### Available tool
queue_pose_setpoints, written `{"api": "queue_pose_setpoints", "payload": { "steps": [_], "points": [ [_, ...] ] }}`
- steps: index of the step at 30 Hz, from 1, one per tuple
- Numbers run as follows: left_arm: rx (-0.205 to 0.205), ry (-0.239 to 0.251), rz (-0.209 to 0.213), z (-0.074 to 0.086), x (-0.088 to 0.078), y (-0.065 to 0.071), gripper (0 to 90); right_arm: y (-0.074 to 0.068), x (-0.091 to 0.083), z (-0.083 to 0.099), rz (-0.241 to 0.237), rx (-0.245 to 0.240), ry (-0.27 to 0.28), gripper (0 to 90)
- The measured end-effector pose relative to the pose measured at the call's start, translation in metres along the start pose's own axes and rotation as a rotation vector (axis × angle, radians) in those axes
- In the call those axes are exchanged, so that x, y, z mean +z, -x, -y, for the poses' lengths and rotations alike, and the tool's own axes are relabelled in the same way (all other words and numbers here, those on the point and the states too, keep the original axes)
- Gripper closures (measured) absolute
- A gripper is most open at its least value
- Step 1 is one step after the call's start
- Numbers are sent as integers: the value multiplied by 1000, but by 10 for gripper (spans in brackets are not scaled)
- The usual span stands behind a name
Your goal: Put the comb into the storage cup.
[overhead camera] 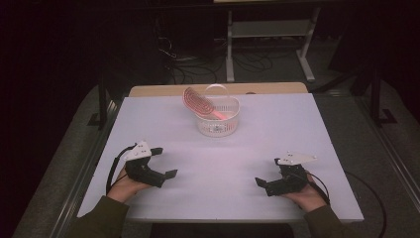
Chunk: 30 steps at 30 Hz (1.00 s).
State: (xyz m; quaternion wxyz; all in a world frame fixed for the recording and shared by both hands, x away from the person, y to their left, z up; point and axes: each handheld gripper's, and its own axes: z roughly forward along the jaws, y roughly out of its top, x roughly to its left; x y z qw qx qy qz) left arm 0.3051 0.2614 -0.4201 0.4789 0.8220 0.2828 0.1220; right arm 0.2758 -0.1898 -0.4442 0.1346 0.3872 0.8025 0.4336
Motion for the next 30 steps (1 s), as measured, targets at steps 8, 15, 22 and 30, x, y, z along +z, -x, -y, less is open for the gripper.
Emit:
{"api": "queue_pose_setpoints", "payload": {
  "steps": [8, 15, 22, 30],
  "points": [
    [9, -24, -17, 13, -7, 0, 0, 0, 0, 0, 0, 3, 1, 0],
    [-3, -45, -7, 22, -9, 0, 0, 1, 0, 1, 3, 1, -2, 0],
    [0, -50, 1, 23, -7, 0, 0, 0, 0, 1, 3, 3, -6, 0],
    [10, -89, 0, 24, -1, 1, 0, 1, 0, 2, 5, 1, -9, 0]
  ]
}}
